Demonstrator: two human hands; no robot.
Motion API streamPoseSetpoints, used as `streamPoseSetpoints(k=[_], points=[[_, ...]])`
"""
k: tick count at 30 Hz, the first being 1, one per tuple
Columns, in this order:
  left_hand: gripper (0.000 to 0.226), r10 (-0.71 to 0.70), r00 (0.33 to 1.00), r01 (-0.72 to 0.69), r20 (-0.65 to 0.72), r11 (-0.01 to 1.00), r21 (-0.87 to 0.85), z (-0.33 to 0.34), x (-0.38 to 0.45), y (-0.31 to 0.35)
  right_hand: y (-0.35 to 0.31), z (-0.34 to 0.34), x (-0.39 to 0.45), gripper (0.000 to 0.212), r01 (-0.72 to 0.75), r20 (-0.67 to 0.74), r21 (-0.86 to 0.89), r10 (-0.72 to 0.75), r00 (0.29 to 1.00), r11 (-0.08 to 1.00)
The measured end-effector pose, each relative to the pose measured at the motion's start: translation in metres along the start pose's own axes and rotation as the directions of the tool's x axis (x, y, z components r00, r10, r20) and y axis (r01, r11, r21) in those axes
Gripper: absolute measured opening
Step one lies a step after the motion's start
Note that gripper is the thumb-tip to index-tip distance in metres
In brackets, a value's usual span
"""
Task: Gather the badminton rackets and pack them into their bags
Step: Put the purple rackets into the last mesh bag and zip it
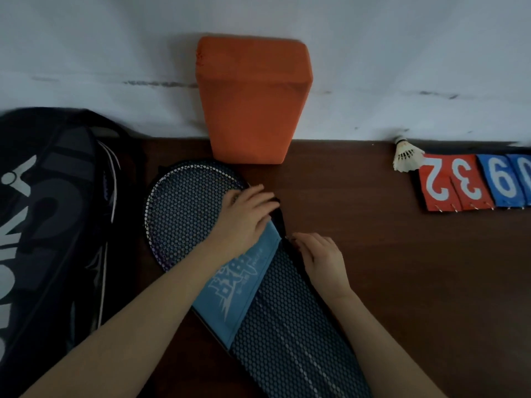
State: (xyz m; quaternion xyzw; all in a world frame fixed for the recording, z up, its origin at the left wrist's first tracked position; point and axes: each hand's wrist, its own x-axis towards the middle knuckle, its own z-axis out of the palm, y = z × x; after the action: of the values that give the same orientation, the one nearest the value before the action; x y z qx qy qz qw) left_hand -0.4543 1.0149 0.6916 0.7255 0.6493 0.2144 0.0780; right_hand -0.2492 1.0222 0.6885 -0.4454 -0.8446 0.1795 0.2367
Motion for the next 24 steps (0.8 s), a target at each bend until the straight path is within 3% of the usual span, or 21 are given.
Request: streamPoseSetpoints(k=[2,6,10,17,20,24], points=[[0.026,0.065,0.997,-0.065,0.052,0.998,0.002,0.010,-0.017,0.023,0.000,0.000,0.002,0.022,-0.020,0.035,0.032,0.019,0.999,0.999],[0.017,-0.076,0.996,0.074,0.056,0.996,0.042,0.020,-0.030,0.037,0.003,-0.001,0.002,0.017,-0.015,0.147,0.062,0.006,0.989,0.998],[0.004,-0.118,0.993,0.117,0.030,0.993,0.015,0.018,-0.023,0.036,0.012,-0.016,-0.011,0.017,0.018,0.146,0.007,-0.018,0.989,1.000],[0.006,-0.207,0.978,0.210,-0.035,0.970,0.123,0.022,-0.026,0.038,0.046,-0.061,-0.086,0.026,-0.108,0.170,-0.027,0.111,0.979,0.994],[0.014,-0.151,0.988,0.154,-0.032,0.972,0.177,0.023,-0.031,0.054,0.053,-0.069,-0.102,0.021,-0.129,0.142,0.015,0.125,0.982,0.992],[0.045,0.001,0.989,-0.022,0.148,0.989,0.144,0.030,-0.054,0.111,0.050,-0.069,-0.101,0.018,-0.100,0.140,0.043,0.093,0.986,0.994]])
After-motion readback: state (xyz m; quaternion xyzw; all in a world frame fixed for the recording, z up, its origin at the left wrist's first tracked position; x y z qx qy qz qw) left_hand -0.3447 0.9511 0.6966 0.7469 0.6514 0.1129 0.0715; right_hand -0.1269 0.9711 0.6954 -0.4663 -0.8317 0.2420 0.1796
